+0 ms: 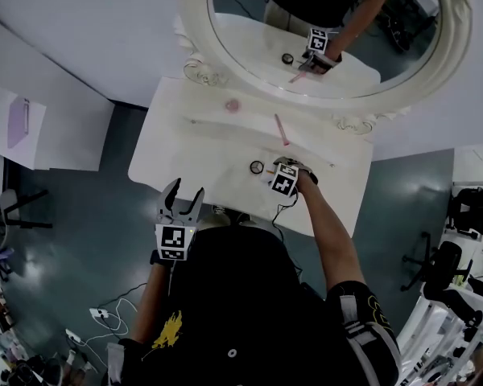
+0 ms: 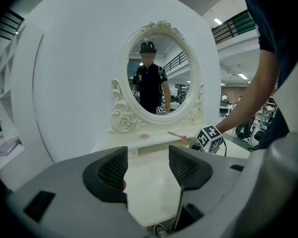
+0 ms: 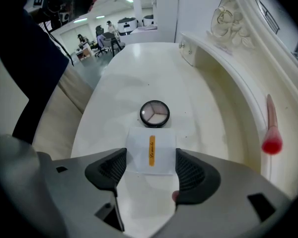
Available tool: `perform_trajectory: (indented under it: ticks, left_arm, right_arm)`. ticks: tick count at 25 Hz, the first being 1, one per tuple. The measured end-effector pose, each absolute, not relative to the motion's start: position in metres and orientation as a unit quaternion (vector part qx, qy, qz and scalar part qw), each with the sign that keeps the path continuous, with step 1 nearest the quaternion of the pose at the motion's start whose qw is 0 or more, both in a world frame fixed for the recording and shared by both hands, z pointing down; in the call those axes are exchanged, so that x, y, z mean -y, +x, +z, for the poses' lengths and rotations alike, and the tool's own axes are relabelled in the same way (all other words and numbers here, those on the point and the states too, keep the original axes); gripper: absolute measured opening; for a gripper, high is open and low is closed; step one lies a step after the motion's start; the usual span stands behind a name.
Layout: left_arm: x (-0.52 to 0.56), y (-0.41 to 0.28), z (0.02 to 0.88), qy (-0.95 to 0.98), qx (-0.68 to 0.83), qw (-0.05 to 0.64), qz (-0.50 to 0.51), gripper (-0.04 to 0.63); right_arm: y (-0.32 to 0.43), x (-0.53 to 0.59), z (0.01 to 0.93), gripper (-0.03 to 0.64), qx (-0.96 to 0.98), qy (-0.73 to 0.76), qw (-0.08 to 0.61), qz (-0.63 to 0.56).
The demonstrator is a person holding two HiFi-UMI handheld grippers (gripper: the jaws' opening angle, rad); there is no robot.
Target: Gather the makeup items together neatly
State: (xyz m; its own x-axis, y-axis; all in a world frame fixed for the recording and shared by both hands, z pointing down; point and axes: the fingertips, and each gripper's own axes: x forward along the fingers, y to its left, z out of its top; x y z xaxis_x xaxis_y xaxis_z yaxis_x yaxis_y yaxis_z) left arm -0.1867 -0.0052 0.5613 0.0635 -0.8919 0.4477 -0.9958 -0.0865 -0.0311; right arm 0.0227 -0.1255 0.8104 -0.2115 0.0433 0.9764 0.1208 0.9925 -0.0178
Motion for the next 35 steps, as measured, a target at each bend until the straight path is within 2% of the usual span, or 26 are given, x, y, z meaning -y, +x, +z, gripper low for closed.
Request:
perform_trajectory:
  ticks: [7,11,19,26,30,35]
  left_arm:
    - [0.012,-0.186,0.56,0.722,0.652,0.141,0.184,0.267]
    - [0.019,-0.184,0.56,0.729,0.645,0.139,0.183,0.268]
    - [0.048,-0.194,0.574,0.745,0.62,0.138,0.202,0.273]
    - [0.108,-0.209,0.588,0.757,0.601,0.124,0.226,0.273]
    - [0.147,-0.204,0.593,0.772,0.577,0.111,0.24,0.273]
    - [0.188,-0.186,0.608,0.793,0.54,0.095,0.266,0.276]
  right_arm:
    - [0.022,0.128,0.812,0.325,0.775,-0.048,0.629,-0.03]
    - [0.021,0.135,0.809,0.41,0.782,-0.022,0.623,-0.029]
    - [0.033,0.137,0.776,0.406,0.814,0.056,0.579,-0.011]
    - [0.076,0.123,0.742,0.391,0.826,0.161,0.538,0.046]
    - [0.092,0.121,0.713,0.391,0.831,0.249,0.494,0.066]
    - [0.116,0.126,0.666,0.383,0.826,0.396,0.384,0.116]
